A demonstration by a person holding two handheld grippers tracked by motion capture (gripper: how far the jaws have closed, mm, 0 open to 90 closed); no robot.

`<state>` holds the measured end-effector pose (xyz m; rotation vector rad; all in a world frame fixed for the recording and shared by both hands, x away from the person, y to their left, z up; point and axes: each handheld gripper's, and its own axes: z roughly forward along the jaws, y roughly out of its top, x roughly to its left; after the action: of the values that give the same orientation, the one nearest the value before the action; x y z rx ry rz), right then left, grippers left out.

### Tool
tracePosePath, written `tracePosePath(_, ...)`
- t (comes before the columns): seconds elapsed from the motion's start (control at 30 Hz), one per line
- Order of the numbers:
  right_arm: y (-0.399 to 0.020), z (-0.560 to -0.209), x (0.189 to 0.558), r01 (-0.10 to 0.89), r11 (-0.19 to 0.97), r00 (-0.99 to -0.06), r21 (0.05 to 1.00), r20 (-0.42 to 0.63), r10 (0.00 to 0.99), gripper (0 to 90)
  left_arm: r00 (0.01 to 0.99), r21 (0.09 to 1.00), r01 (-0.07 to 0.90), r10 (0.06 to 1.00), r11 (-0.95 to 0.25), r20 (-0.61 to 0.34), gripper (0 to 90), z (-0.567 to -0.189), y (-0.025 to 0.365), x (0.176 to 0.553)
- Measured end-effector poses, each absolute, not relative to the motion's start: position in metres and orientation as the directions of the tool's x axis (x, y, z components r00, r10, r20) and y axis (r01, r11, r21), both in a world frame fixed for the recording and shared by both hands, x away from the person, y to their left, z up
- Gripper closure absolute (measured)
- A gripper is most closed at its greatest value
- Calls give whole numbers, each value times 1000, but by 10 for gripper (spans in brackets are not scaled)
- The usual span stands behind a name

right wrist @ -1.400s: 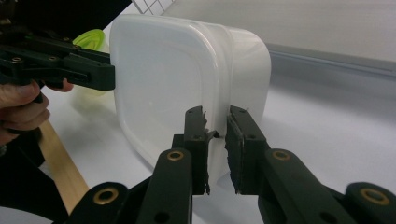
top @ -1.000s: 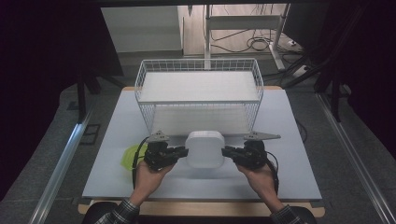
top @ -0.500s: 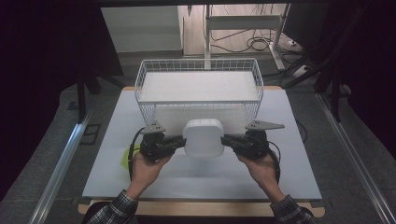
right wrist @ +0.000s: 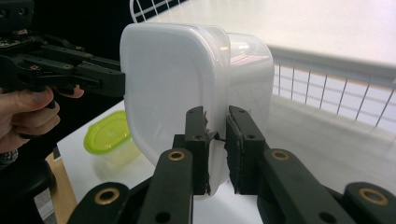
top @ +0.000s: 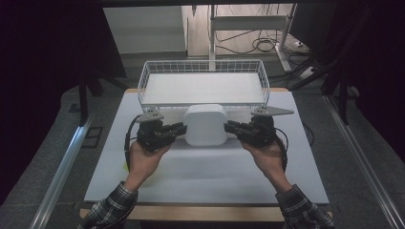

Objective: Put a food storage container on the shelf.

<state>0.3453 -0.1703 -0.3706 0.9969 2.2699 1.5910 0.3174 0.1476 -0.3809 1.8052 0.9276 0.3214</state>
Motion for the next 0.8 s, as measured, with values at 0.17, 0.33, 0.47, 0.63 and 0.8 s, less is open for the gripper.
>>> tracePosePath(0.17,-167,-356,351,393,188,-759,900,202,619,794,664,892,423,725,-162,-183,784,-365,150,320)
tracePosePath(0.33,-165,-336,358,372,172,-762,912,194,618,792,662,903,403,729,-148,-176,784,-349,151,323)
tracePosePath(0.47,-165,-328,362,370,164,-761,914,197,619,791,663,910,391,728,-139,-174,785,-338,152,327)
tracePosePath(0.63,-164,-316,370,365,152,-755,919,197,626,789,664,913,387,726,-126,-181,786,-327,153,336)
tracePosePath(0.8,-163,-305,385,369,131,-741,920,206,638,785,665,914,384,725,-128,-178,788,-314,153,349)
